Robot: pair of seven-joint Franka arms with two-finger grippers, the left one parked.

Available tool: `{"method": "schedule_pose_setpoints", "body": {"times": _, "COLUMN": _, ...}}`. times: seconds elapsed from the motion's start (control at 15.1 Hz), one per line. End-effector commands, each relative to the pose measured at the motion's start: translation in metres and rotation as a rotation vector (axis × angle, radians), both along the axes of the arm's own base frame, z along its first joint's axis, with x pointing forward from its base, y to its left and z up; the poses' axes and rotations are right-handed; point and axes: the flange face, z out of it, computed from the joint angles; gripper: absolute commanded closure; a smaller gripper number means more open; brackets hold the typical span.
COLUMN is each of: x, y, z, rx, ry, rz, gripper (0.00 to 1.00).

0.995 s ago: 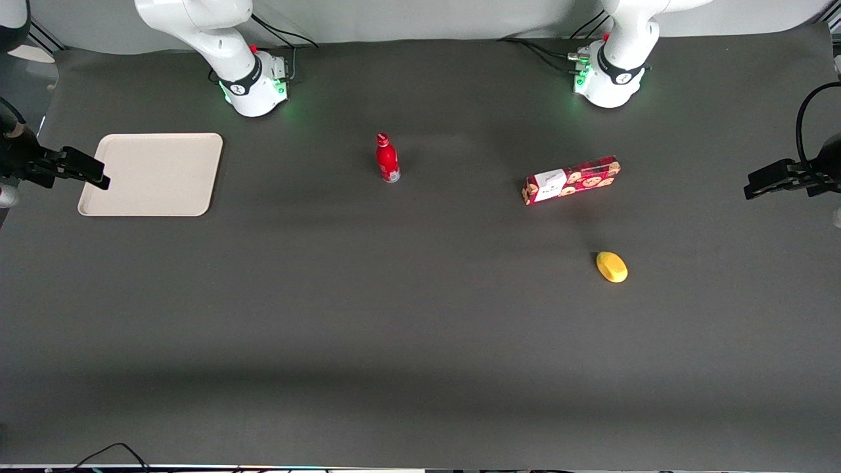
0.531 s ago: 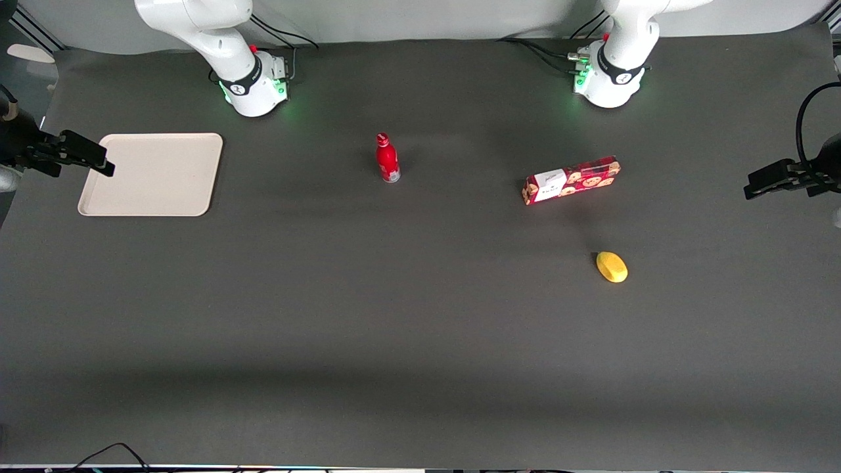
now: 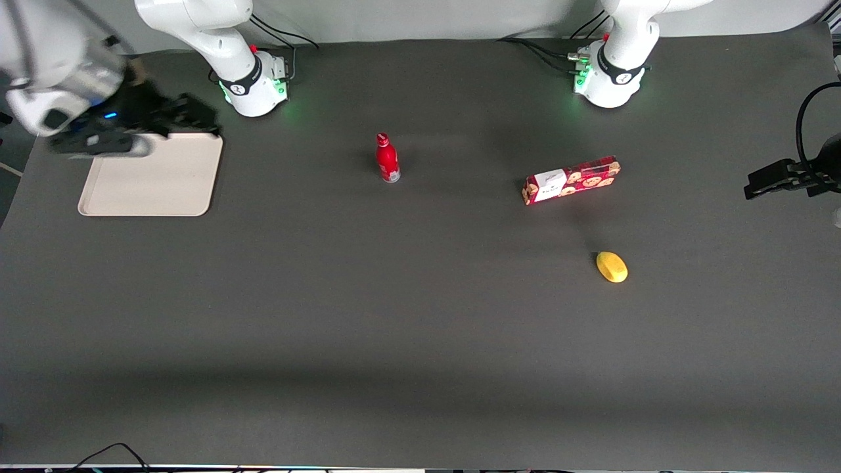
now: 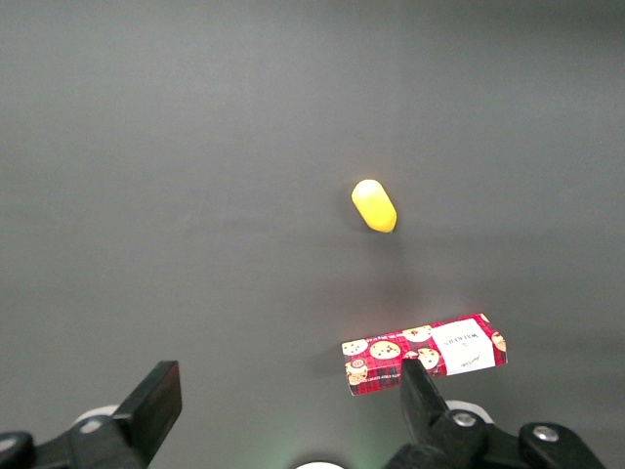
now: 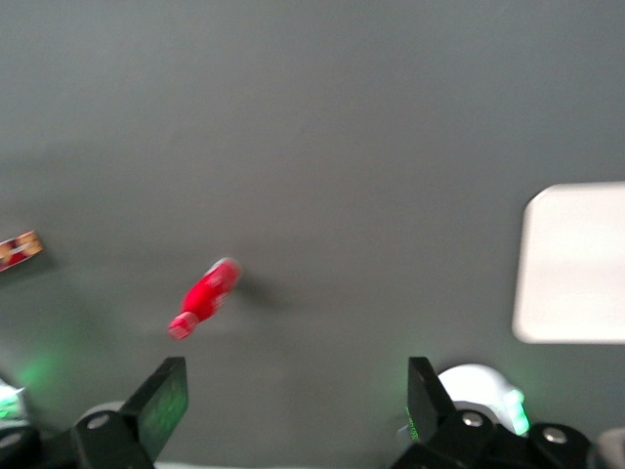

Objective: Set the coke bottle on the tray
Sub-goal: 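Move the open right gripper over the red Coca-Cola bottle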

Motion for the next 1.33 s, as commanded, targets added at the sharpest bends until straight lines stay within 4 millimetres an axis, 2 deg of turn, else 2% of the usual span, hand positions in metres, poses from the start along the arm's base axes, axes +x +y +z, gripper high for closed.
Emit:
{"method": "schedule_pose_setpoints", "body": {"times": 0.0, "x": -0.048, "y": 0.086, "z": -0.037, "rx": -0.018, "ry": 0.021, "rz": -0.112, "gripper": 0.0}}
{"method": "schedule_pose_setpoints", "body": {"times": 0.13, "x": -0.07, "y": 0.139, "z": -0.086, "rx": -0.057, "ry": 0.01, "rz": -0.183, "gripper": 0.0}}
{"method": "schedule_pose_setpoints", "body": {"times": 0.27, "x": -0.097, "y": 0.176, "z": -0.134, "rx": -0.064, "ry": 0.02, "rz": -0.221, "gripper": 0.0}}
{"method": "schedule_pose_setpoints", "body": {"times": 0.4, "x": -0.125, "y": 0.204, "z": -0.17, "rx": -0.077, "ry": 0.0, "rz": -0.239, "gripper": 0.0}}
{"method": "schedule_pose_setpoints", "body": {"times": 0.53, "x": -0.135, "y": 0.216, "z": -0.199, "rx": -0.067, "ry": -0.021, "rz": -0.281, "gripper": 0.0}}
{"method": "schedule_pose_setpoints", "body": {"times": 0.6, "x": -0.149, "y": 0.231, "z": -0.219, "rx": -0.066, "ry": -0.016, "rz": -0.278, "gripper": 0.0}}
{"method": "schedule_pose_setpoints", "body": {"times": 0.66, "x": -0.154, "y": 0.239, "z": -0.228, "rx": -0.055, "ry": -0.018, "rz": -0.291, "gripper": 0.0}}
{"method": "schedule_pose_setpoints", "body": {"times": 0.8, "x": -0.156, "y": 0.245, "z": -0.243, "rx": -0.046, "ry": -0.023, "rz": -0.311, "gripper": 0.0}}
{"method": "schedule_pose_setpoints", "body": {"times": 1.06, "x": -0.169, "y": 0.239, "z": -0.275, "rx": -0.05, "ry": -0.038, "rz": -0.307, "gripper": 0.0}}
{"method": "schedule_pose_setpoints", "body": {"times": 1.26, "x": -0.172, "y": 0.239, "z": -0.289, "rx": -0.099, "ry": -0.039, "rz": -0.322, "gripper": 0.0}}
